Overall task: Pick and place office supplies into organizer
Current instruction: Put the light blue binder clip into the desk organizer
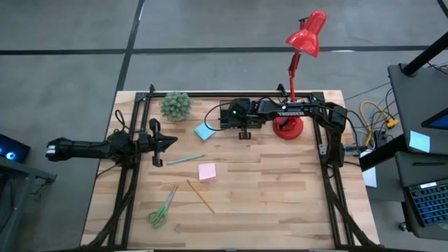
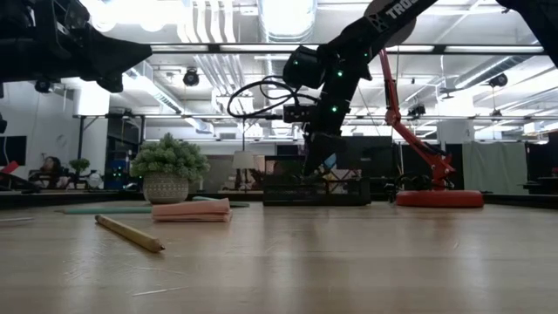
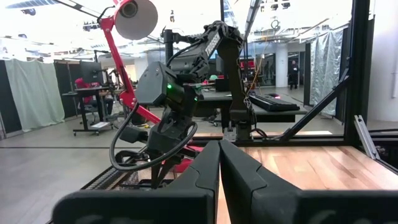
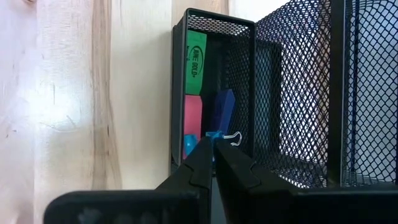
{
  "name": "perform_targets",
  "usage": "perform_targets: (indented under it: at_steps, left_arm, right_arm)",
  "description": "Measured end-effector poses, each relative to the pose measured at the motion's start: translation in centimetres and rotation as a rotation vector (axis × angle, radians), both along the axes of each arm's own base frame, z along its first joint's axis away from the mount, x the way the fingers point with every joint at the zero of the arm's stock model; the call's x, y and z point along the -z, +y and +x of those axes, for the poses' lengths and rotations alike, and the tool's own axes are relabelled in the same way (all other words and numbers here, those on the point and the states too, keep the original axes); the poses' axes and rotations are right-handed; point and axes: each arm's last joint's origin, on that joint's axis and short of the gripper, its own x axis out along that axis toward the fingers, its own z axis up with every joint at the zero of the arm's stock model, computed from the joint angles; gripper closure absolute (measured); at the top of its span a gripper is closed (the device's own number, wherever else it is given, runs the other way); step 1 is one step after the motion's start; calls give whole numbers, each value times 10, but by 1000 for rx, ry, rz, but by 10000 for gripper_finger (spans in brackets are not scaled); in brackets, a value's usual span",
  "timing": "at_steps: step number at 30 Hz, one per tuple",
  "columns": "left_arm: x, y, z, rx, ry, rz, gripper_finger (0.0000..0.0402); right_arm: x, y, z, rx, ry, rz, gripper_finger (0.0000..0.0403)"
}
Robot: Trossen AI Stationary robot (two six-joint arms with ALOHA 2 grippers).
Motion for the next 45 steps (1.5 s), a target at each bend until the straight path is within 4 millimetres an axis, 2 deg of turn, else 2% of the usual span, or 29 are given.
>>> perform_targets:
  at_steps: [38,45]
  left_arm:
    - [0,0,0,0,0,0,402]
    - [0,0,0,0,0,0,402]
  right_arm:
    - [0,0,0,0,0,0,394]
    - [0,0,0,0,1,1,379]
